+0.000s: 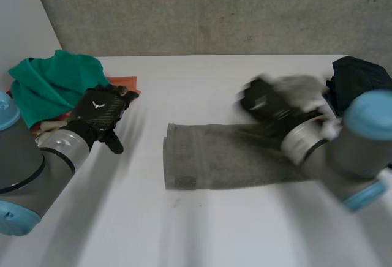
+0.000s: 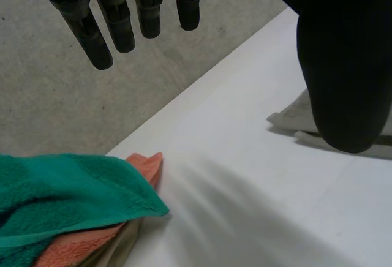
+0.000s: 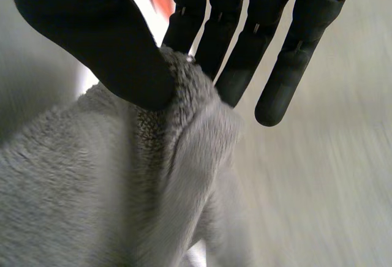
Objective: Fold the laundry.
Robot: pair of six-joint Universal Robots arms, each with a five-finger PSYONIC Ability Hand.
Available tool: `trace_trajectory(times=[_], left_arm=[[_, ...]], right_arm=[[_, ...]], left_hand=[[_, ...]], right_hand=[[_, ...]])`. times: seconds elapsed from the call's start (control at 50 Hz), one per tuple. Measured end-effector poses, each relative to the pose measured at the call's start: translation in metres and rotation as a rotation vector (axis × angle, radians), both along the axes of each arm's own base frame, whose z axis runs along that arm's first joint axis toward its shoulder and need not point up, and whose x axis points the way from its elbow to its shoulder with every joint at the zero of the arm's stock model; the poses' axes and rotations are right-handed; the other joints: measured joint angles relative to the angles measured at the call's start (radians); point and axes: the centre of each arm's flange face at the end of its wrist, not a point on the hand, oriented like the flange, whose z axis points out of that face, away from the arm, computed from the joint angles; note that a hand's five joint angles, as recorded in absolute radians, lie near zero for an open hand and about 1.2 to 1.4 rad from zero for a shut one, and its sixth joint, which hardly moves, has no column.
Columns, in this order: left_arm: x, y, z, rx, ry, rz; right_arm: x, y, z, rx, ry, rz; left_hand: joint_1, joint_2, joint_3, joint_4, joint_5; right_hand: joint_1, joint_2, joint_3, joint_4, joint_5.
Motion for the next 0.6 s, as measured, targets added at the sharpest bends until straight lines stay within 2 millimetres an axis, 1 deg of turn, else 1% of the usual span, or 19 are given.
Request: trace_trajectory(times=[0.02, 0.06, 0.08, 0.1, 0.12, 0.14, 0.16, 0.18, 0.2, 0.24, 0.32, 0.38, 0.42, 0.44, 0.5, 0.52, 0.54, 0.56, 0.6], left_arm=[[-0.001, 0.002, 0.0, 0.001, 0.002, -0.003], [-0.003, 0.005, 0.001, 0.003, 0.007, -0.01], [-0.004, 0.007, 0.001, 0.004, 0.009, -0.015], [-0.005, 0.009, 0.001, 0.005, 0.011, -0.019], [-0.006, 0.01, 0.001, 0.005, 0.012, -0.022], [-0.008, 0.011, 0.002, 0.005, 0.013, -0.028], [-0.009, 0.012, 0.002, 0.004, 0.014, -0.03], [-0.01, 0.013, 0.002, 0.004, 0.016, -0.037], [-0.012, 0.014, 0.003, 0.002, 0.017, -0.041], [-0.015, 0.016, 0.004, -0.002, 0.02, -0.05], [-0.021, 0.018, 0.008, -0.015, 0.029, -0.07], [-0.027, 0.021, 0.012, -0.025, 0.04, -0.088], [-0.031, 0.022, 0.014, -0.028, 0.044, -0.097], [-0.034, 0.024, 0.014, -0.03, 0.047, -0.107], [-0.04, 0.029, 0.013, -0.027, 0.048, -0.123], [-0.041, 0.03, 0.013, -0.026, 0.047, -0.126], [-0.044, 0.032, 0.011, -0.022, 0.045, -0.133], [-0.045, 0.033, 0.01, -0.02, 0.044, -0.135], [-0.048, 0.036, 0.007, -0.013, 0.04, -0.142]], right_arm=[[0.015, 0.018, -0.006, -0.002, -0.001, 0.074], [0.037, 0.049, -0.021, 0.011, 0.012, 0.185], [0.043, 0.059, -0.027, 0.016, 0.019, 0.217], [0.051, 0.073, -0.036, 0.026, 0.035, 0.254], [0.054, 0.078, -0.039, 0.032, 0.043, 0.263], [0.058, 0.085, -0.046, 0.044, 0.06, 0.27], [0.059, 0.087, -0.047, 0.047, 0.065, 0.27], [0.061, 0.091, -0.051, 0.062, 0.082, 0.259], [0.061, 0.092, -0.051, 0.076, 0.087, 0.242], [0.059, 0.089, -0.047, 0.116, 0.075, 0.2], [0.046, 0.073, -0.022, 0.234, -0.047, 0.105], [0.026, 0.057, 0.005, 0.368, -0.214, 0.027], [0.015, 0.051, 0.015, 0.433, -0.289, -0.007], [0.003, 0.044, 0.019, 0.499, -0.348, -0.047], [-0.02, 0.031, 0.015, 0.608, -0.401, -0.141], [-0.025, 0.029, 0.012, 0.626, -0.401, -0.161], [-0.039, 0.023, 0.003, 0.674, -0.391, -0.223], [-0.042, 0.021, 0.001, 0.684, -0.385, -0.24], [-0.065, 0.011, -0.018, 0.737, -0.324, -0.339]], left_hand=[[0.0, 0.0, 0.0, 0.0, 0.0], [0.0, 0.0, 0.0, 0.0, 0.0], [0.0, 0.0, 0.0, 0.0, 0.0], [0.0, 0.0, 0.0, 0.0, 0.0], [0.0, 0.0, 0.0, 0.0, 0.0], [0.0, 0.0, 0.0, 0.0, 0.0], [0.0, 0.0, 0.0, 0.0, 0.0], [0.0, 0.0, 0.0, 0.0, 0.0], [0.0, 0.0, 0.0, 0.0, 0.0], [0.0, 0.0, 0.0, 0.0, 0.0], [0.0, 0.0, 0.0, 0.0, 0.0], [0.0, 0.0, 0.0, 0.0, 0.0], [0.0, 0.0, 0.0, 0.0, 0.0], [0.0, 0.0, 0.0, 0.0, 0.0], [0.0, 0.0, 0.0, 0.0, 0.0], [0.0, 0.0, 0.0, 0.0, 0.0], [0.0, 0.0, 0.0, 0.0, 0.0], [0.0, 0.0, 0.0, 0.0, 0.0], [0.0, 0.0, 0.0, 0.0, 0.0]], right_hand=[[0.0, 0.0, 0.0, 0.0, 0.003], [0.0, 0.0, 0.0, 0.0, 0.007], [0.0, 0.0, 0.0, 0.0, 0.007], [-0.062, -0.083, -0.086, -0.089, -0.075], [-0.152, -0.18, -0.181, -0.185, -0.17], [-0.359, -0.393, -0.384, -0.366, -0.356], [-0.464, -0.478, -0.466, -0.468, -0.461], [-0.666, -0.703, -0.682, -0.664, -0.668], [-0.81, -0.856, -0.839, -0.843, -0.836], [-0.897, -0.958, -0.959, -0.961, -0.936], [-0.899, -0.972, -0.987, -0.992, -0.955], [-0.899, -0.972, -0.987, -0.992, -0.955], [-0.899, -0.972, -0.987, -0.992, -0.955], [-0.899, -0.972, -0.987, -0.992, -0.955], [-0.899, -0.972, -0.987, -0.992, -0.955], [-0.899, -0.972, -0.987, -0.992, -0.955], [-0.899, -0.972, -0.987, -0.992, -0.955], [-0.899, -0.972, -0.987, -0.992, -0.955], [-0.86, -0.926, -0.939, -0.944, -0.907]])
